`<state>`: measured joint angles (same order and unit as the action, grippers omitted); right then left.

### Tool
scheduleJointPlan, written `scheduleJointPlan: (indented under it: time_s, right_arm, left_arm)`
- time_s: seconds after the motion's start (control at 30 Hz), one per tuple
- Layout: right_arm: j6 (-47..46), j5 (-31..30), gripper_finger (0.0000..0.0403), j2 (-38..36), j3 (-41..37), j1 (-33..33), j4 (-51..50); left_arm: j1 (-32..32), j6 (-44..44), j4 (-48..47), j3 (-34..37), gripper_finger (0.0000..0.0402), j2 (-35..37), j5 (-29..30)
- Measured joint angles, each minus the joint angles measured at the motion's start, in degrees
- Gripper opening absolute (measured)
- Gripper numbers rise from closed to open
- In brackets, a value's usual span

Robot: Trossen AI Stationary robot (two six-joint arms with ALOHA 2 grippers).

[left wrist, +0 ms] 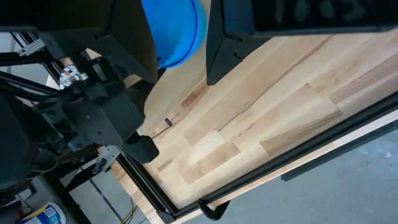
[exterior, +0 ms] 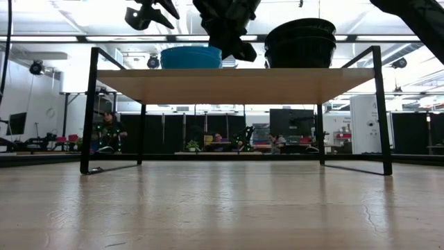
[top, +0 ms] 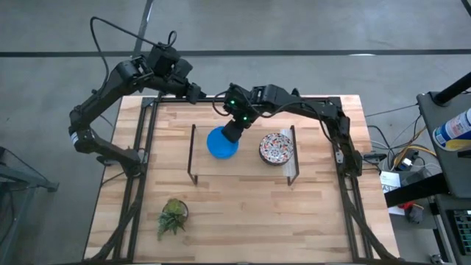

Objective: Pick & Place Mini bowls
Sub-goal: Stack the blue bowl on top of the blue bowl on the shelf, then return to Home Position

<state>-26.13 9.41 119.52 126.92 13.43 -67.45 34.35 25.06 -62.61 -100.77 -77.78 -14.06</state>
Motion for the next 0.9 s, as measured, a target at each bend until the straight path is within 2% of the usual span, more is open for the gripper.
scheduleJointPlan:
  time_s: [0.23,0.37,0.47,0.63,0.73,0.9]
  right_arm:
    - [0.41,-0.36,0.014,-0.02,1.88,0.04,0.31]
    - [3.48,0.02,0.0159,-1.26,4.1,-0.15,0.48]
    - [5.62,1.57,0.0135,-2.33,4.11,-0.04,0.59]
    - [9.54,1.6,0.003,-2.45,3.33,-0.09,0.17]
    - [9.7,2.69,0.0015,-2.66,3.27,-0.15,0.25]
    - [13.06,2.58,0.0009,-3.86,3.1,-0.73,1.91]
  left_arm:
    - [0.0,-0.45,0.0,0.0,0.0128,-0.02,0.02]
    - [-0.07,-1.23,0.02,0.06,0.0128,-0.02,0.03]
    - [-0.6,-2.89,-0.21,0.97,0.0118,0.02,0.05]
    - [-1.88,-2.44,-0.42,3.23,0.0059,1.17,0.04]
    - [-3.12,-2.23,0.23,4.7,0.0012,2.98,0.06]
    - [-5.36,-2.44,6.71,9.22,0.0005,9.0,0.19]
